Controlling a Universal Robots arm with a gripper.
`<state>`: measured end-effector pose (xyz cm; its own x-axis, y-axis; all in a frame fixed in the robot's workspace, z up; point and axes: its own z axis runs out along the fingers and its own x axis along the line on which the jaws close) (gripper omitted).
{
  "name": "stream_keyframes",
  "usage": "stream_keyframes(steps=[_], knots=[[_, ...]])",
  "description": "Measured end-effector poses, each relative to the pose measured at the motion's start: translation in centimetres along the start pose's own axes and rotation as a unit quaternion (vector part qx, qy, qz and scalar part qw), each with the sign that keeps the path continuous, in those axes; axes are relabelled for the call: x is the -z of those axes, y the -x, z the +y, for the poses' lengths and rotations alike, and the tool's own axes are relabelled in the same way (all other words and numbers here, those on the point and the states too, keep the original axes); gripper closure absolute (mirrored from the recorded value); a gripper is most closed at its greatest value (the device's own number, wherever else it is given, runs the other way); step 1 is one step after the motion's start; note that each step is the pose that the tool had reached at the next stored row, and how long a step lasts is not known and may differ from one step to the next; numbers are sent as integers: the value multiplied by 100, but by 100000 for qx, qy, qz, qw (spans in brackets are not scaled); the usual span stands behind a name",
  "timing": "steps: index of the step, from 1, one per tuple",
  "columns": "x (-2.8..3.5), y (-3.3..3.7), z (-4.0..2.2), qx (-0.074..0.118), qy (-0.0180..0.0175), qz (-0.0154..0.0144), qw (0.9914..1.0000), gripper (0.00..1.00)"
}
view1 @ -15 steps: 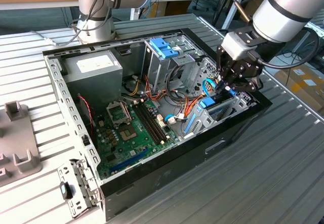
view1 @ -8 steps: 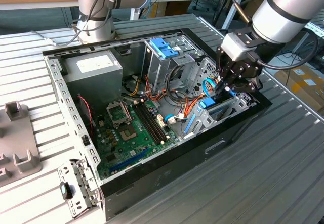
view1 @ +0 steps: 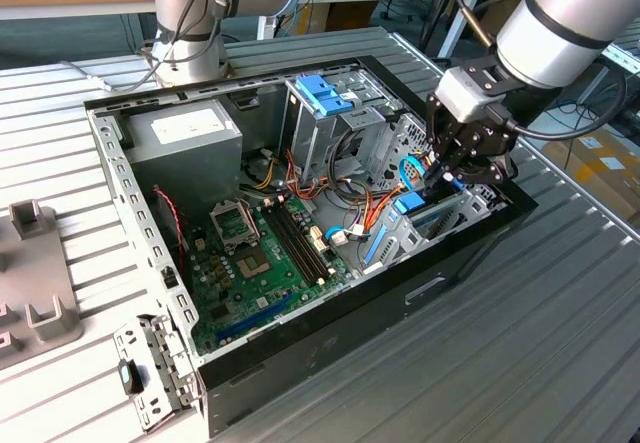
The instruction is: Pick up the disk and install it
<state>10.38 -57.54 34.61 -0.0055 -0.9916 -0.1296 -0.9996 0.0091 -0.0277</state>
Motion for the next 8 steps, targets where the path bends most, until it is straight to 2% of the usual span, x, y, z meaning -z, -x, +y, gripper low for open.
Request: stream_keyframes(steps=[8], knots=[[-5, -1, 0, -2, -3, -18, 100000, 84]])
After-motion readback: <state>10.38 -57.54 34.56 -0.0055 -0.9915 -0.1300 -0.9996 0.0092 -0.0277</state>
